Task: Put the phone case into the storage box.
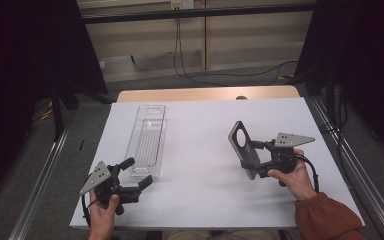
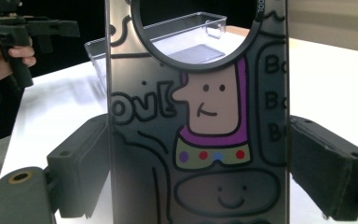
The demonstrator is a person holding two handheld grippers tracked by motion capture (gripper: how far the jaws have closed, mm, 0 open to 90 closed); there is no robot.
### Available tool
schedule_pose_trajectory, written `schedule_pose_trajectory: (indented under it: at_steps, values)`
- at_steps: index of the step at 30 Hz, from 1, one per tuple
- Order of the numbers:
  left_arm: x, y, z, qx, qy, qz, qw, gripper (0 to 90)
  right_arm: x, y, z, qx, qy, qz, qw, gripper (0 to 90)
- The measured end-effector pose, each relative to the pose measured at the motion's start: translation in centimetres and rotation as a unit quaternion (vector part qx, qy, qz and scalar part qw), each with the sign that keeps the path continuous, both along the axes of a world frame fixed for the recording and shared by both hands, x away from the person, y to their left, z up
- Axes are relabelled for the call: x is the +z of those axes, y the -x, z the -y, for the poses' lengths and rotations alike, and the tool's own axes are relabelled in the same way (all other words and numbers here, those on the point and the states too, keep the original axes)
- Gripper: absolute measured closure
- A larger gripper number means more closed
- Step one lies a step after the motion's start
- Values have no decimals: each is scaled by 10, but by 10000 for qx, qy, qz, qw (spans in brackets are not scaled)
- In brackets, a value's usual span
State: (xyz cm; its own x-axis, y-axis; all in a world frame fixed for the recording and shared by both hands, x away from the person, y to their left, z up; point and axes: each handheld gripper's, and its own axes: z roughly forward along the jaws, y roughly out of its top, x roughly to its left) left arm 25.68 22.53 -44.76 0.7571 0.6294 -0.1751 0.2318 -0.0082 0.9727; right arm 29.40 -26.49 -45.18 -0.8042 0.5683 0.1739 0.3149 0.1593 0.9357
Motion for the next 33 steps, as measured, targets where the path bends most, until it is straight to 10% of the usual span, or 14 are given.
schedule_pose_trajectory:
  at_steps: [13,33]
  values:
    - [5,-3,23,-499,78,185,9986,9,0,9,-20,355,-111,26,9993,121]
    - [11,-24,77,-1386,-36,270,9900,11,1,14,-36,652,-204,68,9976,121]
